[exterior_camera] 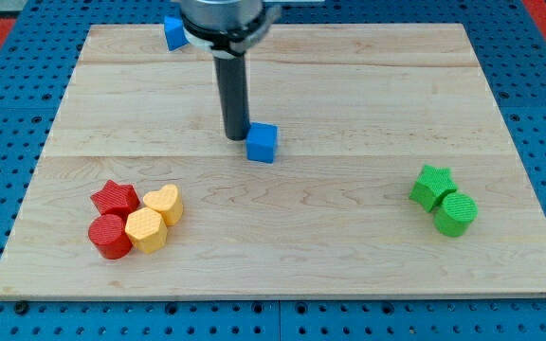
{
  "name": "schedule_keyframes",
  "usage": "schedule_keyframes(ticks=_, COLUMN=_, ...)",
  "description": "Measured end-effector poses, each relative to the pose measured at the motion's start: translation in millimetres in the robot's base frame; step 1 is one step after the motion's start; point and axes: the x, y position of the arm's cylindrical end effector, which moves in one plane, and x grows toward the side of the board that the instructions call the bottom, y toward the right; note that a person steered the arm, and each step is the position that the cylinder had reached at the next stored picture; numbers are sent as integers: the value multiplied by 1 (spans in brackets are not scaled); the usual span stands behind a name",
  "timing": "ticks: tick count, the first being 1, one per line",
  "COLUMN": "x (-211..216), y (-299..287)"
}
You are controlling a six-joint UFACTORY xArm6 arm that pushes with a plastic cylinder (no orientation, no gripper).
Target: Move the blue cube towards the bottom center of the board
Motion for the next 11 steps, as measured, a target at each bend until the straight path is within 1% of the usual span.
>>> schedule_keyframes(ticks=1, x=-32, y=3)
schedule_keyframes(ticks=2, x=-15, y=14)
schedule_keyframes(ticks=3, x=40, y=14)
schedule_keyframes(ticks=4, x=45, y=14)
schedule_keyframes(ticks=5, x=17, y=19)
schedule_keyframes(ticks=6, x=35, y=55)
schedule_keyframes(ticks=7, x=67, y=67)
schedule_keyframes(ticks=8, x=92, y=67)
schedule_keyframes(ticks=9, x=95, y=66)
schedule_keyframes(ticks=10, x=56, y=53)
schedule_keyframes(ticks=11, x=79, y=40)
